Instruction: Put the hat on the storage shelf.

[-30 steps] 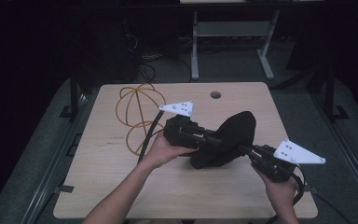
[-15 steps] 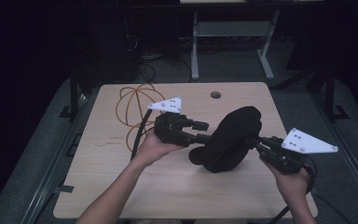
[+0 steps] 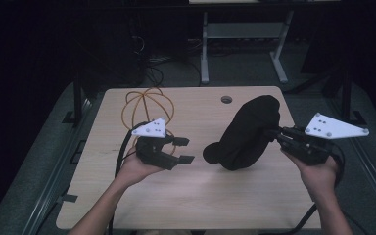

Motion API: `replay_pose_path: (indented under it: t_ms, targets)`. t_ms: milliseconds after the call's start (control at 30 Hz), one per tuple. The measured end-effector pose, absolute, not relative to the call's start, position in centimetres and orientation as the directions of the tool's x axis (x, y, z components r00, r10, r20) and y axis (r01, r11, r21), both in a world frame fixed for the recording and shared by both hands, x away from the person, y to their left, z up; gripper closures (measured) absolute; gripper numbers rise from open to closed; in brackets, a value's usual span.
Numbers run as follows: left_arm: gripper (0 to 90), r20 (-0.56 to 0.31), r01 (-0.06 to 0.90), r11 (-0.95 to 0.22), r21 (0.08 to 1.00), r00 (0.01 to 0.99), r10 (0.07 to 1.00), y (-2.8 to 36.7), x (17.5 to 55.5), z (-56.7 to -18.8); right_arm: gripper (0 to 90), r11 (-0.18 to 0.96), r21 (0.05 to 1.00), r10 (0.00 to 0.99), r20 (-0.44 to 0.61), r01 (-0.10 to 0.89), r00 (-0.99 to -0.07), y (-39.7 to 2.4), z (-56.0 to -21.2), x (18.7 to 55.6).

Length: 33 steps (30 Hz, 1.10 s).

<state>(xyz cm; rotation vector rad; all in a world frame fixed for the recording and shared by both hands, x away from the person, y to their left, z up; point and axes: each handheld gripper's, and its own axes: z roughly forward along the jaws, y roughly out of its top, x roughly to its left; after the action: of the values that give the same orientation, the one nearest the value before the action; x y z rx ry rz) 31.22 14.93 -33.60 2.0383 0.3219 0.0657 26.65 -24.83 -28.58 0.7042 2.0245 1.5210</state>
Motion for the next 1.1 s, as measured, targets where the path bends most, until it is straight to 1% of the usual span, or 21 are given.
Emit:
replay_pose_path:
  t_ms: [233, 267, 467, 533, 600, 667, 700, 833, 1100]
  targets:
    - [33.6, -0.033, 0.180, -0.490, 0.853, 0.955, 0.294, 16.2, 30.2, -35.3, 86.3, 0.241, 0.965, 0.662, -0.084, 0.105, -0.745, -24.3, -26.9, 28.1]
    - [33.5, -0.013, 0.172, -0.501, 0.848, 0.952, 0.305, 16.7, 29.9, -35.9, 86.3, 0.247, 0.963, 0.660, -0.089, 0.103, -0.746, -23.9, -26.4, 28.5]
    - [32.7, -0.008, 0.185, -0.507, 0.842, 0.943, 0.332, 17.4, 29.5, -37.4, 86.2, 0.271, 0.958, 0.641, -0.104, 0.097, -0.760, -22.7, -25.1, 29.6]
    - [31.2, -0.005, 0.192, -0.517, 0.834, 0.940, 0.340, 17.7, 29.5, -38.0, 86.2, 0.285, 0.954, 0.629, -0.110, 0.097, -0.770, -21.9, -24.4, 30.3]
    - [30.2, -0.020, 0.212, -0.512, 0.833, 0.935, 0.354, 18.0, 29.4, -39.2, 86.2, 0.298, 0.950, 0.620, -0.118, 0.093, -0.776, -21.3, -23.9, 30.6]
    - [30.2, -0.026, 0.218, -0.507, 0.834, 0.933, 0.359, 18.1, 29.3, -39.6, 86.2, 0.302, 0.949, 0.614, -0.119, 0.094, -0.780, -21.0, -23.7, 30.8]
    - [30.1, -0.045, 0.230, -0.497, 0.837, 0.933, 0.357, 18.2, 29.3, -39.9, 86.2, 0.309, 0.947, 0.610, -0.125, 0.090, -0.783, -20.7, -23.5, 31.1]
    - [28.2, -0.055, 0.243, -0.488, 0.839, 0.928, 0.368, 18.1, 28.9, -41.1, 86.2, 0.326, 0.942, 0.588, -0.138, 0.077, -0.797, -19.0, -22.8, 32.0]
    - [28.1, -0.018, 0.217, -0.525, 0.823, 0.934, 0.356, 17.9, 28.7, -41.7, 86.2, 0.333, 0.942, 0.552, -0.150, 0.052, -0.820, -16.5, -22.0, 33.2]
